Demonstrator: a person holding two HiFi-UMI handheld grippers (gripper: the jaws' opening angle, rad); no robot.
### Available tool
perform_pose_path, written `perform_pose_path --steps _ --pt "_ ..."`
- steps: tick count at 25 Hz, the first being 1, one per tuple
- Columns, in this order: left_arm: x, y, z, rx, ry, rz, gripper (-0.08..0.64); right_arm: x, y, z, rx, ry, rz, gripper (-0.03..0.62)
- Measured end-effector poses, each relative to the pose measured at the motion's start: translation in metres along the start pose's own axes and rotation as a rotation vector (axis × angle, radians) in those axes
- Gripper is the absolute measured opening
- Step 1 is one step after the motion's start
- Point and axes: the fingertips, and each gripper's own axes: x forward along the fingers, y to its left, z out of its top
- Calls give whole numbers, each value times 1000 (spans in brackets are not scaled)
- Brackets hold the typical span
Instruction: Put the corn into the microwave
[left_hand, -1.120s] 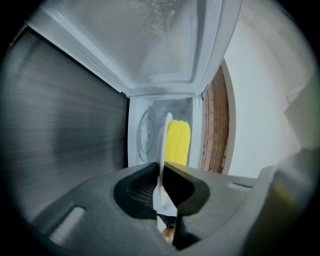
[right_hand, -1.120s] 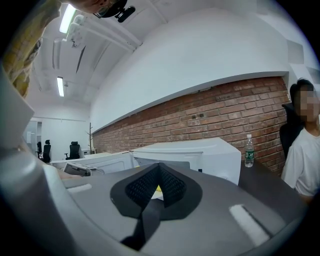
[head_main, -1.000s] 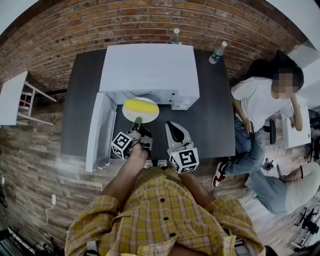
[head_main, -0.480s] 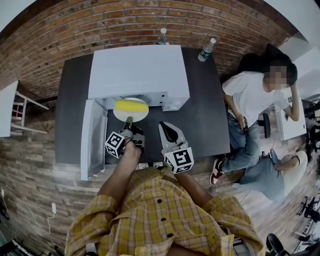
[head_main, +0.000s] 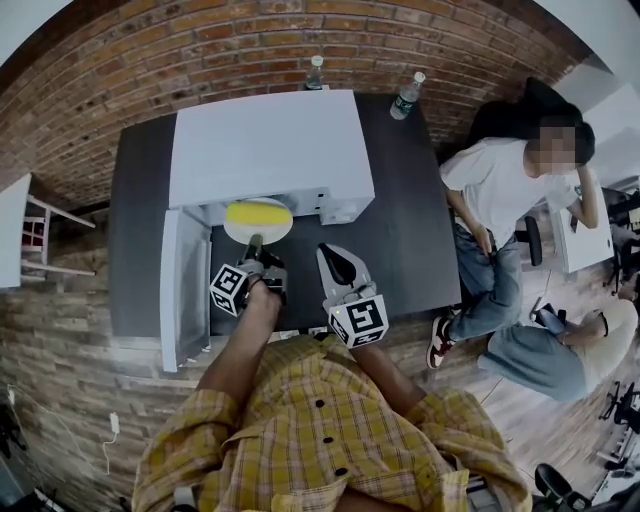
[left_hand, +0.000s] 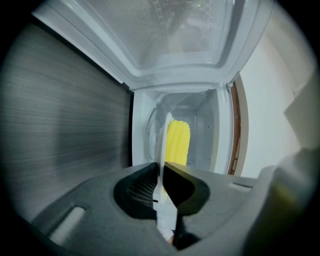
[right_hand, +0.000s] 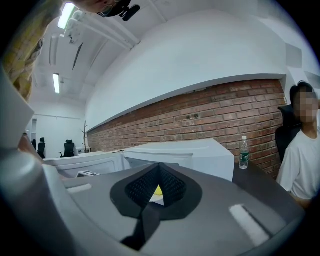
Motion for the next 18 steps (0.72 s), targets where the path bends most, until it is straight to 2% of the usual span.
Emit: perform_pose_path --steps 18 --pt "29 19 8 1 -32 40 29 5 -15 -2 4 11 -27 -3"
